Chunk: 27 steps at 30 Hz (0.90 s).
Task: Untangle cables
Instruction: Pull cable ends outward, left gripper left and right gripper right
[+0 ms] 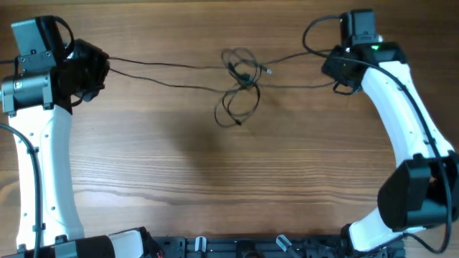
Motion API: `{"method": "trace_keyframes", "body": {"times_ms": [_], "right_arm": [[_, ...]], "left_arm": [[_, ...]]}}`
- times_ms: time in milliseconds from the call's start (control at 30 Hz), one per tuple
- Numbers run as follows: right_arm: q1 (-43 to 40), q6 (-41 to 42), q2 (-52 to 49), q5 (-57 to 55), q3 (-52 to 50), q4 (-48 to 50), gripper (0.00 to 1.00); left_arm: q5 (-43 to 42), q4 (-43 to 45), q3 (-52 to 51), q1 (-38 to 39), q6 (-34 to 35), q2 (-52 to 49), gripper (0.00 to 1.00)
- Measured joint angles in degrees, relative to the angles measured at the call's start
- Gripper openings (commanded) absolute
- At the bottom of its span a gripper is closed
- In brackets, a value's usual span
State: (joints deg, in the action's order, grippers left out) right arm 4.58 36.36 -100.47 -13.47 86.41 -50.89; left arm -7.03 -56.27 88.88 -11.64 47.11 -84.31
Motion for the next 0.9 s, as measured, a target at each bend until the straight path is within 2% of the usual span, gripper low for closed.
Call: {"method": "trace_keyframes", "body": {"times_ms": [67,133,200,333,433,667,767,833,867,900], "right_arm": [[-2.7,1.8,1.1,-4.2,0.1,-2.0,0.04],[-5.4,3.3,1.1,-6.0,0.1,-2.7,0.04],[-7.5,3.8,1.1,-6.5,0.1,-2.7,0.04],[-8.8,4.2,1.1,-5.6,0.1,-2.0,0.04],[-9.8,4.4,1.1,-6.1,0.1,-1.8,0.04],[-14.5,7.6,1.1,-7.7,0.1,-0.7,0.04],[-14.6,7.6,1.1,-6.7,0.1,1.0,0.04],[-14.6,7.1,1.1,-2.4,0.1,2.9,0.06],[-14.6,6.0,1.1,0.8,0.1,4.1,0.11],[-14.6,4.7,1.1,3.8,0.1,5.2,0.23]], "left_arm": [[8.6,-2.3,0.0,-0.7,1.6,0.0,0.04],[12.7,-2.3,0.0,-2.9,2.6,0.0,0.04],[14.9,-2.3,0.0,-7.2,3.3,0.0,0.04],[15.6,-2.3,0.0,-10.3,3.4,0.0,0.04],[23.2,-1.4,0.0,-11.8,3.8,0.0,0.04],[30.0,-0.1,0.0,-20.6,4.3,-0.3,0.04],[28.6,0.4,0.0,-21.7,4.3,-1.9,0.04],[23.6,1.6,0.0,-21.8,3.8,-2.8,0.04],[16.2,4.1,0.0,-21.8,1.9,-3.3,0.04],[11.8,6.0,-0.1,-21.8,0.2,-3.4,0.04]]}}
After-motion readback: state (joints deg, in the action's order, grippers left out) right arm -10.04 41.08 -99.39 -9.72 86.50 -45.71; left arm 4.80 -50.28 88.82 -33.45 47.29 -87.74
